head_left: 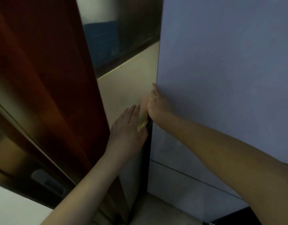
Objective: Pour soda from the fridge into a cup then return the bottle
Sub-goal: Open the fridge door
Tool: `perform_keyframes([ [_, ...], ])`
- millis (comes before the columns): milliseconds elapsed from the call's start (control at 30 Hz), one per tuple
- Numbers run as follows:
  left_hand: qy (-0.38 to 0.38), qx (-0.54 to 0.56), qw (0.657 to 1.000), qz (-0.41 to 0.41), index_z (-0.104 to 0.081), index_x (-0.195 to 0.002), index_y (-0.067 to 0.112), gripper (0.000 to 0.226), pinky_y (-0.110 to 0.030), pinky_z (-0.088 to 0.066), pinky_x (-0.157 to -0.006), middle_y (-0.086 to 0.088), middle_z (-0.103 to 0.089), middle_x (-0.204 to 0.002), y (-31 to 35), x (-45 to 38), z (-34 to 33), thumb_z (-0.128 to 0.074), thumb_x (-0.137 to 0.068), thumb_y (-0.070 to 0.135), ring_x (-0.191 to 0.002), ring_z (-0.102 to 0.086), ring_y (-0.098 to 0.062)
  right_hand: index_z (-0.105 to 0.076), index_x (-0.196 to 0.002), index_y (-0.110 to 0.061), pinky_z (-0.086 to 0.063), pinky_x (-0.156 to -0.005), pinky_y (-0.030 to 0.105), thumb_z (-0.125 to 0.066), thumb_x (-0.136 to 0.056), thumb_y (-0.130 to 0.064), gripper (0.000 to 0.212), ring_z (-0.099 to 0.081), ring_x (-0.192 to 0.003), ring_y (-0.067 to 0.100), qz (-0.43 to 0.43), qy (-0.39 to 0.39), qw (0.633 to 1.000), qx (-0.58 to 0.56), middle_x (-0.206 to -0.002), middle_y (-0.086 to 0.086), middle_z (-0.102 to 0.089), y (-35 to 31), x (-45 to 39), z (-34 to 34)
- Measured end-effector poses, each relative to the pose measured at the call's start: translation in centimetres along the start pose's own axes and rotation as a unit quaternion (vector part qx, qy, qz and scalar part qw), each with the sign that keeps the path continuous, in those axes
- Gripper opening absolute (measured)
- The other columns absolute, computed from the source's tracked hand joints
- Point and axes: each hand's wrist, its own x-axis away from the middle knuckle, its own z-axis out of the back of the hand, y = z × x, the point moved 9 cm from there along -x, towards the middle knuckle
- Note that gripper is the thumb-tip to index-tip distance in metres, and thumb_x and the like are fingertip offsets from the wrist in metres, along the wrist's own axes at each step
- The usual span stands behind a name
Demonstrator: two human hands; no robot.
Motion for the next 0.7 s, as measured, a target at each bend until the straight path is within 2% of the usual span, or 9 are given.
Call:
perform_keyframes([
  [67,0.005,0.015,1.000,-0.013,-0.033,-0.150,0.009,0.070,-0.047,-0.034,-0.111,-0.012,-0.039,-0.152,0.2,0.4,0.1,-0.051,-0.086,0.032,-0.141,-0.035,-0.030,-0.033,-0.144,-0.012,0.006,-0.116,0.030,-0.031,-0.101,-0.021,0.044,-0.002,-0.146,0.022,-0.029,-0.010,0.999,0.020,-0.158,0.004,-0.019,0.5,0.3,0.0],
  [267,0.009,0.058,0.997,-0.054,-0.041,-0.144,0.005,0.061,-0.046,-0.039,-0.105,-0.017,-0.046,-0.146,0.6,2.4,0.5,-0.047,-0.089,0.030,-0.134,-0.044,-0.034,-0.047,-0.137,-0.015,0.004,-0.116,0.049,-0.039,-0.100,-0.031,0.041,-0.014,-0.143,0.033,0.005,-0.015,0.983,0.184,-0.150,0.008,-0.036,-1.1,1.2,2.4],
  [333,0.006,0.070,0.996,-0.060,-0.040,-0.146,0.009,0.061,-0.039,-0.031,-0.109,-0.013,-0.043,-0.149,0.3,3.4,0.7,-0.048,-0.090,0.030,-0.137,-0.040,-0.028,-0.057,-0.128,-0.022,0.000,-0.114,0.051,-0.044,-0.098,-0.029,0.034,-0.024,-0.139,0.033,-0.003,-0.049,0.977,0.206,-0.141,0.005,-0.047,-2.0,2.3,2.6],
  [433,0.019,0.104,0.991,-0.077,-0.036,-0.148,0.014,0.058,-0.025,-0.018,-0.111,-0.005,-0.040,-0.152,-0.2,4.9,1.9,-0.048,-0.093,0.028,-0.139,-0.030,-0.012,-0.072,-0.106,-0.029,-0.005,-0.114,0.044,-0.046,-0.090,-0.030,0.030,-0.046,-0.126,0.021,-0.012,-0.041,0.995,0.087,-0.120,-0.005,-0.064,-3.5,3.9,1.9],
  [500,0.013,0.139,0.985,-0.096,-0.033,-0.150,0.017,0.056,-0.012,-0.010,-0.110,0.002,-0.037,-0.152,-0.4,5.6,2.7,-0.050,-0.097,0.024,-0.136,-0.019,0.005,-0.074,-0.101,-0.016,-0.014,-0.118,0.037,-0.040,-0.086,-0.020,0.038,-0.053,-0.120,0.020,0.014,0.021,0.998,0.066,-0.114,-0.002,-0.067,-4.4,4.8,1.0],
  [533,0.006,0.160,0.982,-0.103,-0.031,-0.151,0.019,0.056,-0.006,-0.006,-0.109,0.002,-0.035,-0.153,-0.6,6.0,3.1,-0.050,-0.098,0.023,-0.134,-0.015,0.009,-0.074,-0.094,-0.007,-0.025,-0.115,0.041,-0.044,-0.084,-0.013,0.033,-0.055,-0.115,0.027,0.010,0.030,0.993,0.111,-0.106,0.005,-0.068,-4.5,5.4,1.2],
  [567,-0.002,0.181,0.977,-0.108,-0.030,-0.151,0.020,0.056,-0.002,-0.004,-0.107,0.002,-0.033,-0.155,-0.8,6.3,3.5,-0.050,-0.099,0.023,-0.133,-0.013,0.011,-0.073,-0.093,0.000,-0.034,-0.110,0.045,-0.050,-0.085,-0.010,0.026,-0.052,-0.114,0.033,-0.001,0.035,0.990,0.139,-0.103,0.012,-0.067,-4.4,6.4,2.0],
  [600,-0.007,0.198,0.974,-0.114,-0.030,-0.151,0.021,0.056,0.001,-0.003,-0.105,0.002,-0.032,-0.156,-0.9,6.5,3.9,-0.050,-0.099,0.023,-0.133,-0.013,0.011,-0.068,-0.105,0.003,-0.033,-0.110,0.047,-0.053,-0.089,-0.011,0.026,-0.045,-0.120,0.037,0.003,0.025,0.987,0.160,-0.113,0.015,-0.064,-4.7,7.7,2.8],
  [700,-0.018,0.217,0.963,-0.158,-0.033,-0.151,0.019,0.055,0.002,-0.005,-0.105,0.003,-0.031,-0.156,-0.5,7.3,4.9,-0.050,-0.099,0.026,-0.136,-0.015,0.009,-0.024,-0.144,0.004,0.006,-0.116,0.045,-0.029,-0.103,-0.021,0.049,-0.015,-0.143,0.034,0.065,0.029,0.981,0.182,-0.152,0.016,-0.029,-7.0,12.3,5.4],
])
